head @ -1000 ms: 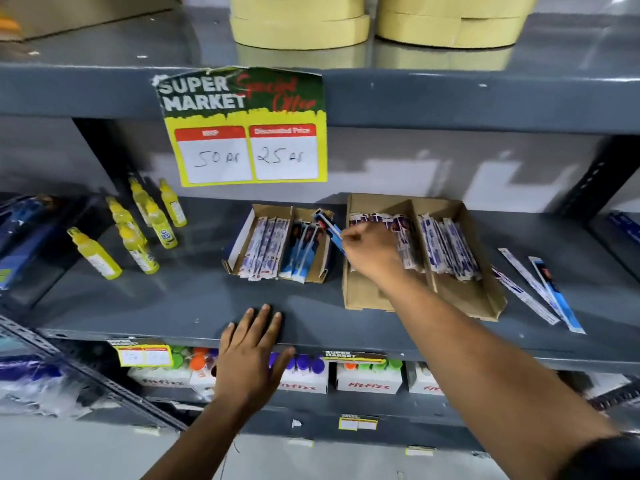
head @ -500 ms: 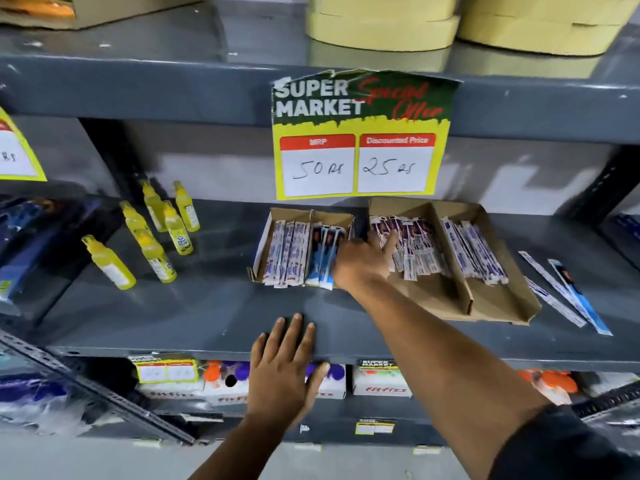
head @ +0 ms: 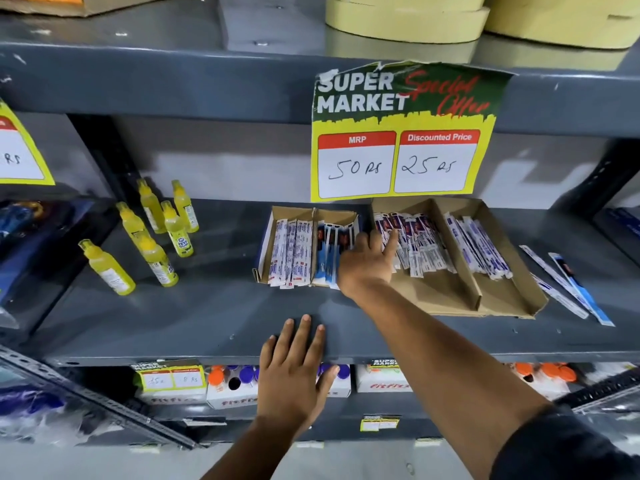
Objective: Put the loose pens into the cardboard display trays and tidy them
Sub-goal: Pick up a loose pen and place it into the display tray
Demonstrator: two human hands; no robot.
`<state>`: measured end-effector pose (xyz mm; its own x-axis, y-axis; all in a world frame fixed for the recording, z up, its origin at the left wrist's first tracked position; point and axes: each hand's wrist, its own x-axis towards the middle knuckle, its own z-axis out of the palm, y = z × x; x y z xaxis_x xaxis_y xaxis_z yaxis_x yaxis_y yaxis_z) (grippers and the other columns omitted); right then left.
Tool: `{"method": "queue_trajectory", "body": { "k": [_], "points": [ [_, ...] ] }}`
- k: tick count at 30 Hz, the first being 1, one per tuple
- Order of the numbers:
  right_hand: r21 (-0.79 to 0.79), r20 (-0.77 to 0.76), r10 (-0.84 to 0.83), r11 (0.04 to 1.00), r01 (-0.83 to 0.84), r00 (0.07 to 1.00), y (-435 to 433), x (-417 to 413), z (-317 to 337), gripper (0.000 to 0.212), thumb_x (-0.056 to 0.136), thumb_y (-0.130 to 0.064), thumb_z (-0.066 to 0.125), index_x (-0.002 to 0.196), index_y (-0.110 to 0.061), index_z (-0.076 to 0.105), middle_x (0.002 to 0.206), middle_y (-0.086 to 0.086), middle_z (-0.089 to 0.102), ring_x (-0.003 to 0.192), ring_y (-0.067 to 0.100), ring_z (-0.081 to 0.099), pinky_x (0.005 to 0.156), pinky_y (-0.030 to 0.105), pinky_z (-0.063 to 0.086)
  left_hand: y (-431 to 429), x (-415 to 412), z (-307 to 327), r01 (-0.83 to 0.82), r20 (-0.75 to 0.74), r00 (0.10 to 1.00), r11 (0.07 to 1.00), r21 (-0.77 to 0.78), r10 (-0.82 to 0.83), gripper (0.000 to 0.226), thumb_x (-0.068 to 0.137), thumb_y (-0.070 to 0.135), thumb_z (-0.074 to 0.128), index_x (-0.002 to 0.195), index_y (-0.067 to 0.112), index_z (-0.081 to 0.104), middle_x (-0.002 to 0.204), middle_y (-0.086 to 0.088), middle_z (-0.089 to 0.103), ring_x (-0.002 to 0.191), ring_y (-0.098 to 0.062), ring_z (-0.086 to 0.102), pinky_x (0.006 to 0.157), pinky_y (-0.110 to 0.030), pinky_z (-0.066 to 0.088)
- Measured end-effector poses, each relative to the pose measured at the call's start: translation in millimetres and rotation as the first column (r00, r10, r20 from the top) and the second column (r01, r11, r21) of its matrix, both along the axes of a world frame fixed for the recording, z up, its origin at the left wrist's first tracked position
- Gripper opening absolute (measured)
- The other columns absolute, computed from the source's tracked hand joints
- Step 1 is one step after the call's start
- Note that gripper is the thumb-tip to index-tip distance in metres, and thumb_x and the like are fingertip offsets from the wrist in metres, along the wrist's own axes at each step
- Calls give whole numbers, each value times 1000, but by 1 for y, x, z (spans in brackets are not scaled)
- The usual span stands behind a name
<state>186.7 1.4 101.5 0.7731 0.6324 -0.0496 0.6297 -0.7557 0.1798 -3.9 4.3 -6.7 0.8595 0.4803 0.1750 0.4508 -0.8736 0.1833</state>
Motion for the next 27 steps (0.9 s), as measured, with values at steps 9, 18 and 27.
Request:
{"method": "queue_trajectory", "body": {
  "k": [9, 18, 27],
  "points": [
    [43, 54, 168, 984, -170, 984, -8, -15, -2, 39, 79, -17, 59, 118, -13, 62, 137, 14, 49, 139, 40, 19, 106, 67, -16, -3, 1, 0, 0, 21, 1000, 1000, -27, 1, 60, 91, 58, 38, 138, 23, 46, 147, -4, 43, 135, -30, 39, 106, -45, 25],
    [142, 30, 293, 945, -295, 956, -30, -48, -25, 24, 83, -30, 59, 103, -17, 62, 100, 7, 66, 99, 29, 54, 88, 42, 32, -5, 2, 3, -27, -42, 999, 998, -53, 25, 60, 92, 59, 32, 139, 23, 43, 148, -5, 43, 136, -31, 37, 108, -46, 22],
    [75, 9, 311, 947, -311, 950, -39, -33, -18, 32, 84, -24, 53, 113, -16, 62, 117, 12, 56, 109, 32, 47, 92, 45, 33, -9, 2, 8, -39, -59, 998, 998, -50, 36, 59, 92, 58, 34, 139, 23, 44, 147, -6, 43, 135, -32, 38, 106, -47, 24]
  ]
}}
